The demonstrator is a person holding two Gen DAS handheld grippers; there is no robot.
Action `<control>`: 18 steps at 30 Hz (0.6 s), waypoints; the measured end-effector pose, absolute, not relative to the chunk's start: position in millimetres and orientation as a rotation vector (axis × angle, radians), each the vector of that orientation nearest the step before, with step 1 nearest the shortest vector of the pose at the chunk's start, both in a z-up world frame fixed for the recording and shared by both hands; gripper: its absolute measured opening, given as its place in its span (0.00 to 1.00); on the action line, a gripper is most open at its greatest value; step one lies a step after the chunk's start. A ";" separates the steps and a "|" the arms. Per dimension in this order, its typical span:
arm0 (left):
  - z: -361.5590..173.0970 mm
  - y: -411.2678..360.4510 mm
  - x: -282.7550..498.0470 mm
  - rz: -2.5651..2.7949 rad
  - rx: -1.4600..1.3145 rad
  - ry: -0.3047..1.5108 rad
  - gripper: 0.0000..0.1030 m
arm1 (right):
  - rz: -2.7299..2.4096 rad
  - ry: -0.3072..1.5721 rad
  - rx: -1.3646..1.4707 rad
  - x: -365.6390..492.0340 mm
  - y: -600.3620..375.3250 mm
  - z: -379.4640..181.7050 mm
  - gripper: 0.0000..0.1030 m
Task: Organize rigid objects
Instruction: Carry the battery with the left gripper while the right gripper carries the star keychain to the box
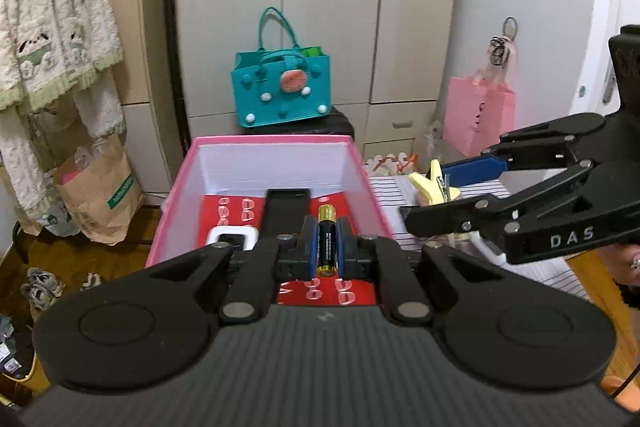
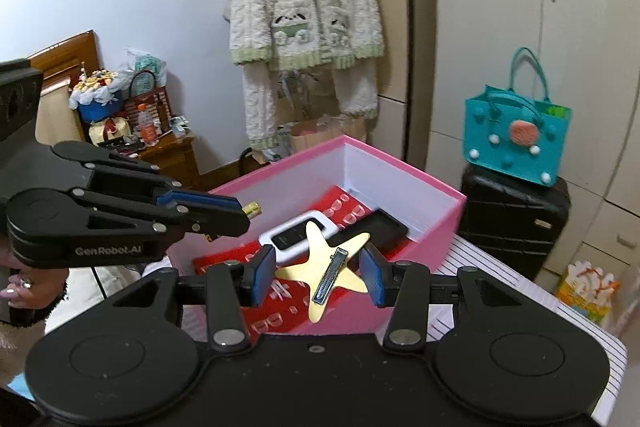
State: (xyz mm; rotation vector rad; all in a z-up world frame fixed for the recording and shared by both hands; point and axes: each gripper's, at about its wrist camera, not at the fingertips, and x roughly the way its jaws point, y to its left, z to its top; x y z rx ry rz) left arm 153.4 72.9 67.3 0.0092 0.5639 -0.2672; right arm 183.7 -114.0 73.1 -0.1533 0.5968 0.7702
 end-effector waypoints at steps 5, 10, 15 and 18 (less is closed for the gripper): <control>51.1 97.3 167.3 -0.234 -0.004 0.614 0.08 | 0.796 0.617 -0.155 198.0 -88.4 68.0 0.50; 32.6 105.7 189.1 -0.250 0.031 0.703 0.08 | 0.799 0.655 -0.202 212.1 -63.7 55.4 0.50; 16.7 102.9 217.7 -0.327 0.048 0.811 0.08 | 0.768 0.631 -0.236 227.5 -60.1 43.7 0.50; 5.9 102.8 230.4 -0.342 0.021 0.835 0.08 | 0.779 0.642 -0.210 234.5 -62.8 39.4 0.50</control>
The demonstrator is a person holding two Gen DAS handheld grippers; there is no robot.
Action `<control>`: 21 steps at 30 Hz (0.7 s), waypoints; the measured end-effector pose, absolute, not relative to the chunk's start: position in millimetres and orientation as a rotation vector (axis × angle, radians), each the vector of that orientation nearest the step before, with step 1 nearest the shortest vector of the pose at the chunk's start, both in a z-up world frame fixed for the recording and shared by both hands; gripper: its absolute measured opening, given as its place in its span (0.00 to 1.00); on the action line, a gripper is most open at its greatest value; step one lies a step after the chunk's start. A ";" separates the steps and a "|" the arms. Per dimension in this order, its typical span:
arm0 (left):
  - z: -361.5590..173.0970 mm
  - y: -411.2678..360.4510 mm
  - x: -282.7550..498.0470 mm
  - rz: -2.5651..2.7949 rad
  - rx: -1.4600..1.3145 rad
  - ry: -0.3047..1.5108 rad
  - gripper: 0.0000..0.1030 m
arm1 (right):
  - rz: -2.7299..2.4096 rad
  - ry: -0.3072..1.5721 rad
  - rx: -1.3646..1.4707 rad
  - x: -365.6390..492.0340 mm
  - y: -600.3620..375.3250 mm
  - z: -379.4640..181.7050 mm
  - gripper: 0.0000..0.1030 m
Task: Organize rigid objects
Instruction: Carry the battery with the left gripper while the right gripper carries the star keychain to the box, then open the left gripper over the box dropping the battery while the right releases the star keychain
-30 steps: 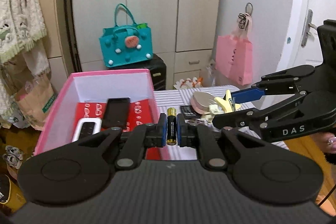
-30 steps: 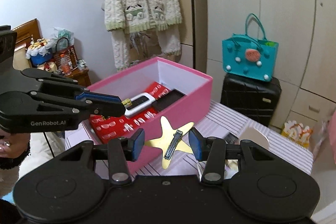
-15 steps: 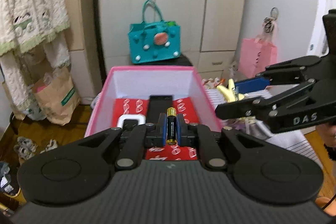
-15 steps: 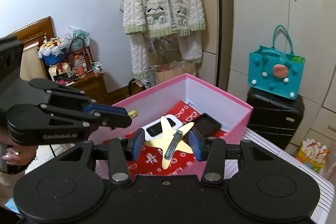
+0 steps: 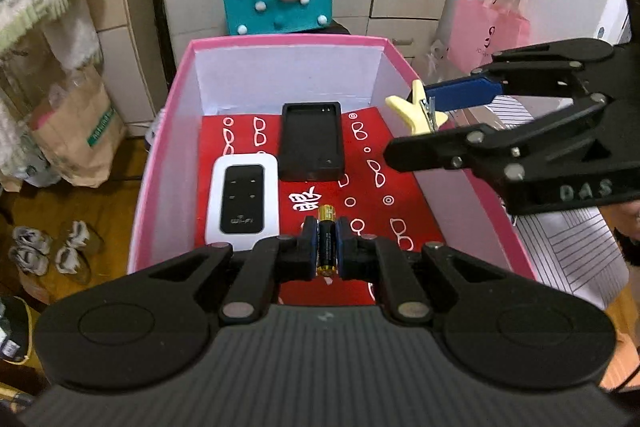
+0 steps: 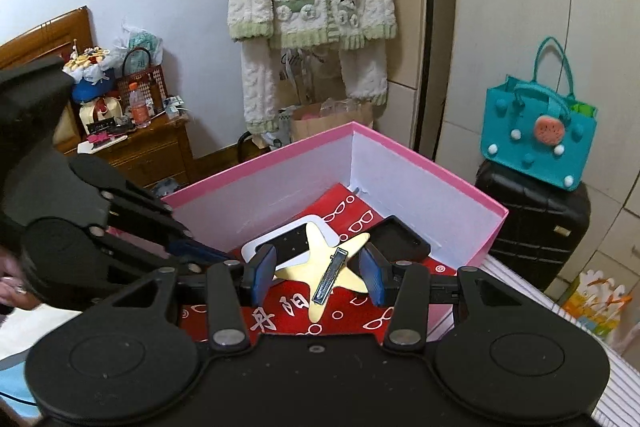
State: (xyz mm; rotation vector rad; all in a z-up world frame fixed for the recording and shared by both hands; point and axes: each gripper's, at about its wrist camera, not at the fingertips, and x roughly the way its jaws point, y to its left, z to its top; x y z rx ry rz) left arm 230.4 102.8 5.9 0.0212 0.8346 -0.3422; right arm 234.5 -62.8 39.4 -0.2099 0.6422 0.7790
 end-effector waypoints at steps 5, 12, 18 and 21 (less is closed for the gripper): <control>-2.8 99.1 254.8 -0.349 0.022 0.863 0.08 | 0.748 0.635 -0.370 230.6 -49.0 31.7 0.50; -9.9 106.1 277.5 -0.395 -0.053 0.919 0.08 | 0.766 0.704 -0.455 245.8 -30.5 12.5 0.50; -10.7 104.4 285.4 -0.347 -0.034 0.962 0.16 | 0.792 0.737 -0.519 255.2 -18.5 2.1 0.51; -5.0 106.0 281.7 -0.314 -0.027 0.923 0.34 | 0.783 0.718 -0.478 255.4 -24.0 5.5 0.56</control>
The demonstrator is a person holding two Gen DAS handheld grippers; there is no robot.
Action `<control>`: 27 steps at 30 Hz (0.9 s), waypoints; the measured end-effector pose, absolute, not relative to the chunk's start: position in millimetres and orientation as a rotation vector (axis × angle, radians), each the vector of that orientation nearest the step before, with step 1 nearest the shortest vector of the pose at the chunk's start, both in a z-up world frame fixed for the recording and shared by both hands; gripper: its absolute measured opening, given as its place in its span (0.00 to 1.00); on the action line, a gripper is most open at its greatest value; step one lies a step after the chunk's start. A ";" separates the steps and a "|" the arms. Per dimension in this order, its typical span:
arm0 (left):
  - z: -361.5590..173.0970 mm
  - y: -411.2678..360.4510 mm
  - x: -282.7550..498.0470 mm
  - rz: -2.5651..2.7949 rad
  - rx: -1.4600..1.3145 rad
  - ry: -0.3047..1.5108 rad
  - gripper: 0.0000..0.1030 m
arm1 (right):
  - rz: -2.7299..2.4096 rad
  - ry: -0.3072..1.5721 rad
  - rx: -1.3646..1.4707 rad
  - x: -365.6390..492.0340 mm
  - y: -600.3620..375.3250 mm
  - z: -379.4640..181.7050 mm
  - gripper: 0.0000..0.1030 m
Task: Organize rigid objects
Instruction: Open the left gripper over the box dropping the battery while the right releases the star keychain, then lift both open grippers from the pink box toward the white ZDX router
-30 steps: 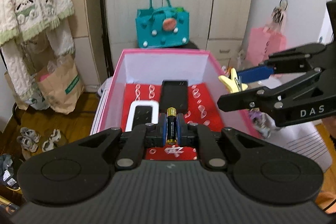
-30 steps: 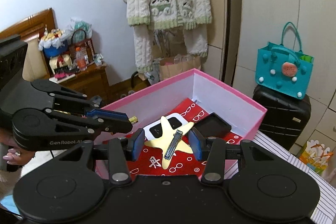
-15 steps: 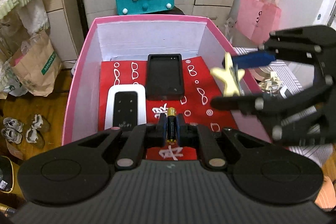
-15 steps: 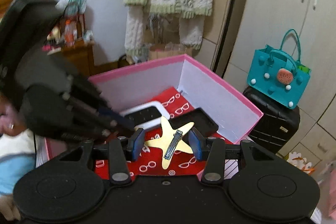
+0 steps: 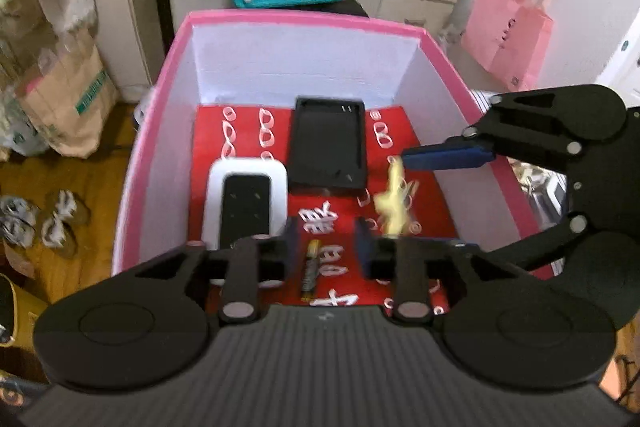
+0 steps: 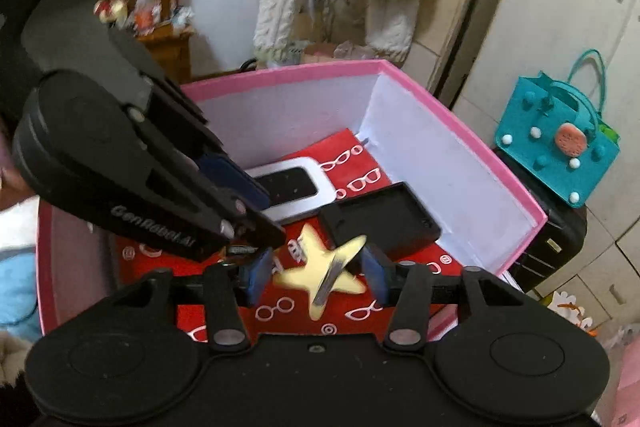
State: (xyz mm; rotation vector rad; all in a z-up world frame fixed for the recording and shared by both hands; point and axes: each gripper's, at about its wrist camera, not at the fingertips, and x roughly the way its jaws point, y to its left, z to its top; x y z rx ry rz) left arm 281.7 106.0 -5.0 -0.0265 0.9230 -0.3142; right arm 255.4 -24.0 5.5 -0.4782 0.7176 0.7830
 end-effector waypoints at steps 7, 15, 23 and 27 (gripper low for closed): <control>21.1 105.5 251.1 -0.315 0.022 0.830 0.40 | 0.771 0.647 -0.334 231.0 -63.0 40.0 0.60; 61.4 100.1 197.5 -0.314 0.075 0.744 0.41 | 0.724 0.661 -0.209 195.6 -114.4 72.3 0.61; 95.8 71.4 148.0 -0.338 0.141 0.693 0.46 | 0.613 0.607 -0.104 159.2 -169.2 101.8 0.61; 104.9 49.5 128.8 -0.370 0.175 0.666 0.49 | 0.568 0.581 -0.104 138.4 -194.7 107.2 0.61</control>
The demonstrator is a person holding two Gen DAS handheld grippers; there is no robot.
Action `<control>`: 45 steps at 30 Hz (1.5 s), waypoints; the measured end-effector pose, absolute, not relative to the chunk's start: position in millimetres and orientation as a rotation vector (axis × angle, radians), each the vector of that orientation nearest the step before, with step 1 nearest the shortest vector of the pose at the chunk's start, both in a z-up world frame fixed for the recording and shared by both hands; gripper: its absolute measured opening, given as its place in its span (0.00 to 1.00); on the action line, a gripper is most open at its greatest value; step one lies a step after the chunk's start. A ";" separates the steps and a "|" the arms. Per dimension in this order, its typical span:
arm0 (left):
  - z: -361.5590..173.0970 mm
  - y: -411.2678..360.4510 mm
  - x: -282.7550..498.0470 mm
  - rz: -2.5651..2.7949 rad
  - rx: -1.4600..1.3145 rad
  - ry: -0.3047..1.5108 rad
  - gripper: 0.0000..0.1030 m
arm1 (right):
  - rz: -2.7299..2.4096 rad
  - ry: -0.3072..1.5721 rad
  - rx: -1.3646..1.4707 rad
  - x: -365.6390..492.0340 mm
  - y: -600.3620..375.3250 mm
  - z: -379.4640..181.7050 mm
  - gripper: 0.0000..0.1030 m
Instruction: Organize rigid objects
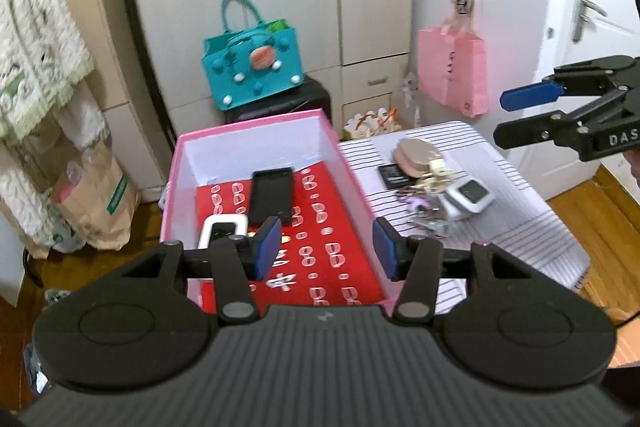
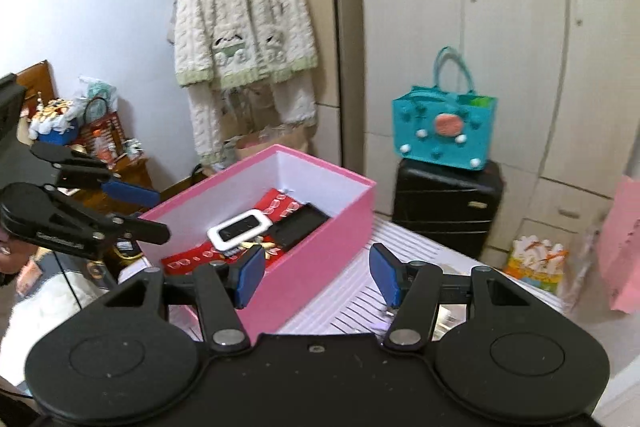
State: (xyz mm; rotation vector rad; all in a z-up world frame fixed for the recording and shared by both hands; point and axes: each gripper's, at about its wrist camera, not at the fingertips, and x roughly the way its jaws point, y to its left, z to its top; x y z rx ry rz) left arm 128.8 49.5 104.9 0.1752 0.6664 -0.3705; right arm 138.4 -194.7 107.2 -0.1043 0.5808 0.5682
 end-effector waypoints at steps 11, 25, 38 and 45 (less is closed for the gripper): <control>87.3 -31.5 104.9 -0.545 0.224 0.678 0.55 | 0.495 0.615 -0.084 99.4 -256.9 76.3 0.68; 19.8 -108.8 139.4 -0.688 0.167 0.752 0.57 | 0.467 0.685 -0.244 102.9 -276.5 8.3 0.75; -37.0 -139.5 211.8 -0.609 0.055 0.801 0.55 | 0.546 0.791 -0.112 154.1 -277.8 -64.5 0.71; -47.5 -154.5 238.5 -0.561 0.129 0.832 0.50 | 0.596 0.802 -0.004 169.4 -283.6 -78.6 0.71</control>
